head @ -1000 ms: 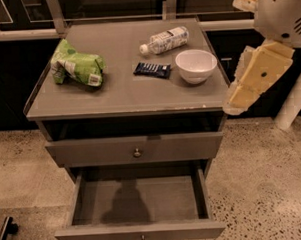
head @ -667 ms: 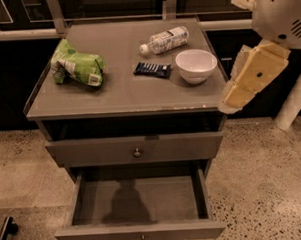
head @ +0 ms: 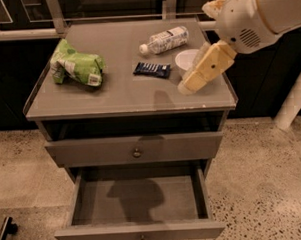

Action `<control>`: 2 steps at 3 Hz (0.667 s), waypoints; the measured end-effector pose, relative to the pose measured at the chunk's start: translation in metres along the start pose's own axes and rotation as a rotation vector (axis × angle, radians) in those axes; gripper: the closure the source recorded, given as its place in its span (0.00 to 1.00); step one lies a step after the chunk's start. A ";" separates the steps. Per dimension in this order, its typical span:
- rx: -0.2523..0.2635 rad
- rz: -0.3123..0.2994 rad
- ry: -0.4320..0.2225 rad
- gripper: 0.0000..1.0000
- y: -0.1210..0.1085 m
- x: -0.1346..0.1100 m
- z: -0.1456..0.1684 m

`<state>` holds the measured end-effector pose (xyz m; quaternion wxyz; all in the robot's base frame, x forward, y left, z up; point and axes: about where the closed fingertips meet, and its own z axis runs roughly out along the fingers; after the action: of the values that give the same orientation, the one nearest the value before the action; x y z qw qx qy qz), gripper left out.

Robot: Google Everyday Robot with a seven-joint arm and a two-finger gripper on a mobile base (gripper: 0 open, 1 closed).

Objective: Place green rice chip bag into middle drawer

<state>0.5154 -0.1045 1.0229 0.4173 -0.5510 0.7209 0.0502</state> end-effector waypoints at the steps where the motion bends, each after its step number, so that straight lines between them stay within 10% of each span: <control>1: -0.043 0.006 -0.096 0.00 -0.019 -0.021 0.041; 2: -0.093 -0.001 -0.163 0.00 -0.026 -0.047 0.079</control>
Offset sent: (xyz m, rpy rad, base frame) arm 0.0988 0.1031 -0.0158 0.2033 0.0151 0.1896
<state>0.5828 -0.0376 1.0125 0.4487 -0.5642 0.6811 0.1281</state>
